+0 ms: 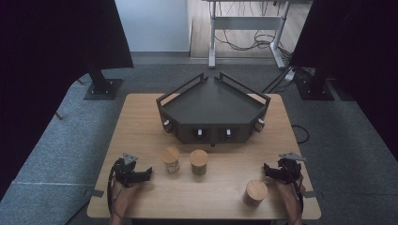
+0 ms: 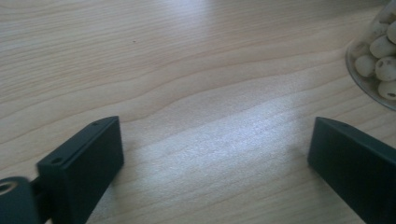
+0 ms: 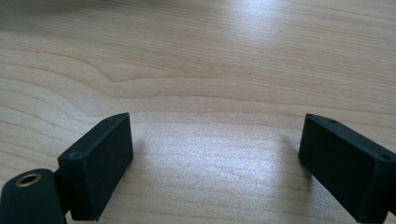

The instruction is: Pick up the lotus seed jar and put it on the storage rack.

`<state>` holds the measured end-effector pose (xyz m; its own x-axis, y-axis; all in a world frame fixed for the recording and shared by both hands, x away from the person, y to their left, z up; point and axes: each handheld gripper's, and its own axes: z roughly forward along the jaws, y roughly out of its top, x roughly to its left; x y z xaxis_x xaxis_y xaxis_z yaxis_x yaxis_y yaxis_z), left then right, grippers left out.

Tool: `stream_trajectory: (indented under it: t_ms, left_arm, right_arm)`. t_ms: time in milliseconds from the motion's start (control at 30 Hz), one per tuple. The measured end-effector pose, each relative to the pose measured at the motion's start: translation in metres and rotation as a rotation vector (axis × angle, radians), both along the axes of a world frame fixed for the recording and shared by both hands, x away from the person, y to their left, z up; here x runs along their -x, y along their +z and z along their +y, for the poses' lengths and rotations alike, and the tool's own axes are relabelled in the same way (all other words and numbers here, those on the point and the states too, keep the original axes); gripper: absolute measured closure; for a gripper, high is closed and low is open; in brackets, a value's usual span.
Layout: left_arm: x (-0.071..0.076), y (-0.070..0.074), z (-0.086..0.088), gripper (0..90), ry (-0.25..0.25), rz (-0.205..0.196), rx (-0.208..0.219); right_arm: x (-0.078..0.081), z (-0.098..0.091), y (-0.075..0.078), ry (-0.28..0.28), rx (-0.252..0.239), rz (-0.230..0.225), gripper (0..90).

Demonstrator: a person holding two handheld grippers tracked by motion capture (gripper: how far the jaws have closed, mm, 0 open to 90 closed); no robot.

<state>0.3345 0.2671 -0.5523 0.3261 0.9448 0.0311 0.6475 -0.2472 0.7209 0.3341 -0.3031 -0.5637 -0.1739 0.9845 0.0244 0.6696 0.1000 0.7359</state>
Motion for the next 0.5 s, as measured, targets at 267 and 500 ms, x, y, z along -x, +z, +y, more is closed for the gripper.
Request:
stream_trajectory:
  t_ms: [267,500]
  left_arm:
    - [0.0011,0.0018,0.0007,6.7,0.007,-0.036,0.002]
    - [0.0046,0.0062,0.0028,6.5,0.019,-0.074,0.010]
  right_arm:
    - [0.0000,-0.0006,0.0000,0.011,0.000,0.000,9.3]
    - [0.0000,-0.0008,0.0000,0.014,0.000,0.000,9.3]
